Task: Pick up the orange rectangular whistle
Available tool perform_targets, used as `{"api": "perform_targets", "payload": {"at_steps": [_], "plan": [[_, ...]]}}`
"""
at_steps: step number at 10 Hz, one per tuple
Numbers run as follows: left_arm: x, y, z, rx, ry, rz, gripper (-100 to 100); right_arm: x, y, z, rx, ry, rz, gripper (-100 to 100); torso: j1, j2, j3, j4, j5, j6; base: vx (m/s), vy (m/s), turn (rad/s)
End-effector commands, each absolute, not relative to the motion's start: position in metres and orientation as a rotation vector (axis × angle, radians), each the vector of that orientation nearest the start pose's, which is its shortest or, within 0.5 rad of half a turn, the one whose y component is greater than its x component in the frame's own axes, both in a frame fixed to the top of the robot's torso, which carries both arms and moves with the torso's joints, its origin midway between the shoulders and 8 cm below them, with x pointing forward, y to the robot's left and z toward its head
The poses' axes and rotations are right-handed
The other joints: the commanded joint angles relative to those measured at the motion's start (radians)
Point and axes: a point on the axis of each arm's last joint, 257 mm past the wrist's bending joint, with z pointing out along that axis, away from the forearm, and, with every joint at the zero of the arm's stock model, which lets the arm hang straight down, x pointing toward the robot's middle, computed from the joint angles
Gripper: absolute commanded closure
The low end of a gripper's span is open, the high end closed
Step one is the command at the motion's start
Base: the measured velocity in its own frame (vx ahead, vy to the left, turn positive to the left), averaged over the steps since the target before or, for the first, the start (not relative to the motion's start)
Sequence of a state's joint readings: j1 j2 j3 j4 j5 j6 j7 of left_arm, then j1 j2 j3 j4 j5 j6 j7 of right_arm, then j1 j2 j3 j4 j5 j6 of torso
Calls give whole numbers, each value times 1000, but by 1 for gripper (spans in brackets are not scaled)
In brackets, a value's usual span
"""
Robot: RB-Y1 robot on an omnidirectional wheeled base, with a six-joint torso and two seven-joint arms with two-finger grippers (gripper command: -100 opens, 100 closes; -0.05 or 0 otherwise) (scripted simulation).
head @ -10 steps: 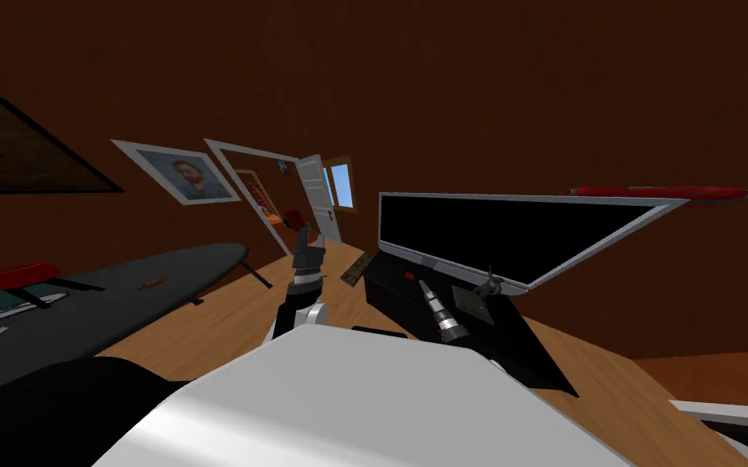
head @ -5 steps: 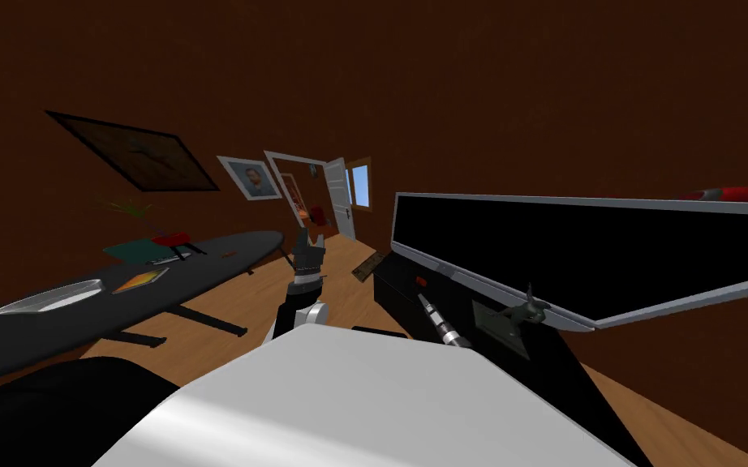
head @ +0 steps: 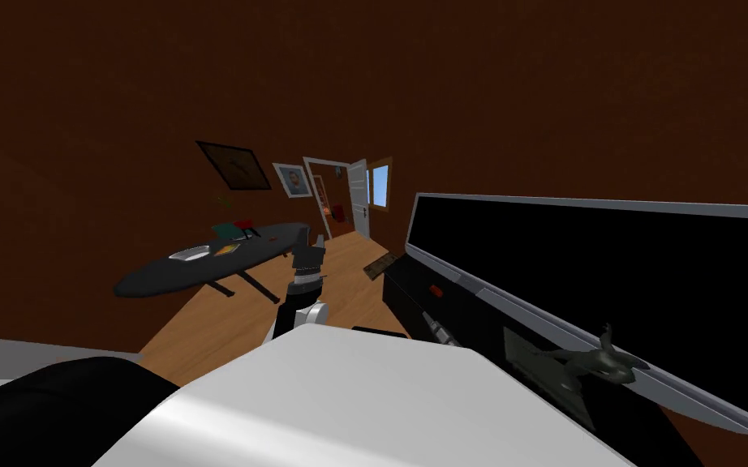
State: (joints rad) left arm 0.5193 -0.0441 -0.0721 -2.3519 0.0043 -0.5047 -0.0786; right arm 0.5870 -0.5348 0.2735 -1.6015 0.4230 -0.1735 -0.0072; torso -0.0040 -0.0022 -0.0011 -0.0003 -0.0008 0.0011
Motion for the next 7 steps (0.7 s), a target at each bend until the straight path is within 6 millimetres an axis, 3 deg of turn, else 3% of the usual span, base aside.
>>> {"api": "perform_targets", "payload": {"at_steps": [1,4,7], "plan": [[329,262,51,-626,548,-1306,0,250,-307,-466,601,2166,536,-100,0,0,0,0,0,0,-7,-10,360],[329,262,51,-626,548,-1306,0,215,-338,-499,533,2297,398,-100,0,-1,-1,0,0,0,-1,-10,390],[329,262,51,-626,548,-1306,0,192,-359,-516,502,2368,316,-100,1,-2,-1,0,0,-1,9,-7,246]]}}
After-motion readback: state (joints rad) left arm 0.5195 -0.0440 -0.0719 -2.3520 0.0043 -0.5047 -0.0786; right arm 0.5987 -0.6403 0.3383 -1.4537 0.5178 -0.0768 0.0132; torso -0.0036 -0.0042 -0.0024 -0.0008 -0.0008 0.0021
